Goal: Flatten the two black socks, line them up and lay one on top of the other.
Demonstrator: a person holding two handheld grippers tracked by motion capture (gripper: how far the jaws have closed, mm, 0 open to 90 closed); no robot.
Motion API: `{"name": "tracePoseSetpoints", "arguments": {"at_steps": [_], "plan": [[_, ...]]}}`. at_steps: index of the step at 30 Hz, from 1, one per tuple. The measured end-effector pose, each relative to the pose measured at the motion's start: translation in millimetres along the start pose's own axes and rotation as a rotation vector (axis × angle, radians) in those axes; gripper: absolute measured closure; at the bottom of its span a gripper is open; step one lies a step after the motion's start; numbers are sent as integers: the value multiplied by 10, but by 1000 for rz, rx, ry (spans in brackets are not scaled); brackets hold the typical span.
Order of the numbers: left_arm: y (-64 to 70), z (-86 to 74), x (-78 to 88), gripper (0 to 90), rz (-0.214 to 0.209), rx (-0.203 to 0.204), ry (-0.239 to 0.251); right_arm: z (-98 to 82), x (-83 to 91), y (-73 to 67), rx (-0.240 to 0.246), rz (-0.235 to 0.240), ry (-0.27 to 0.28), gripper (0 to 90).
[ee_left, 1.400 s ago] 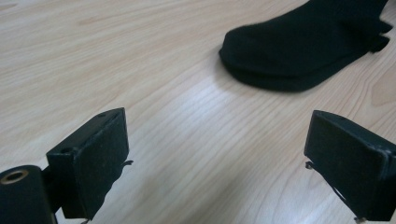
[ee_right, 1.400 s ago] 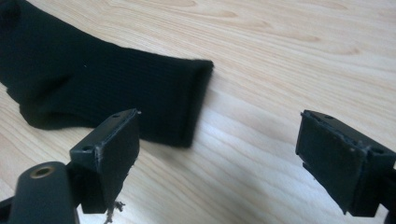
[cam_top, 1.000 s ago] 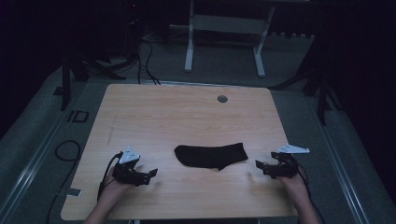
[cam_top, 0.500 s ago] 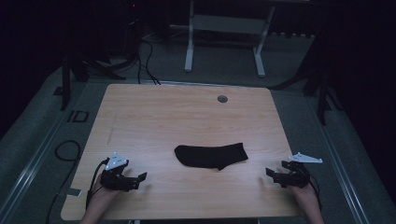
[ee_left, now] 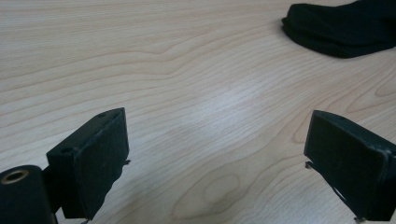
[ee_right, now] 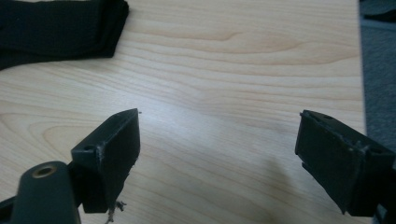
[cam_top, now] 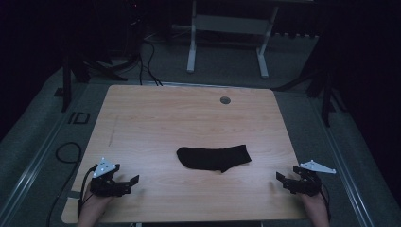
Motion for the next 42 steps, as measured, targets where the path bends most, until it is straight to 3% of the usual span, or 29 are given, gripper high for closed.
{"name": "tracePoseSetpoints", "arguments": {"at_steps": [10,16,22,26,34,42], "plan": [[-109,-39,146,68,40,38,52,-46,140,87,-19,-75,96,140],[-187,-60,221,68,82,59,79,-49,216,198,-65,-151,154,141],[-249,-47,300,69,145,78,141,-76,221,248,-89,-194,158,140],[-275,-60,325,69,160,87,146,-91,208,254,-91,-210,155,141],[-354,-64,390,70,259,95,192,-62,212,277,-104,-236,189,141],[-409,-79,417,71,313,109,206,-82,201,299,-105,-252,180,141]]}}
Point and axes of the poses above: each handheld gripper's, and its own axes: x roughly backward along the jaws, z roughly out of its top, y roughly to its right, the point moved 7 cm from there along -x, roughly forward along the jaws, and after that the axes turned 4 degrees about x, right-handed, at the moved point
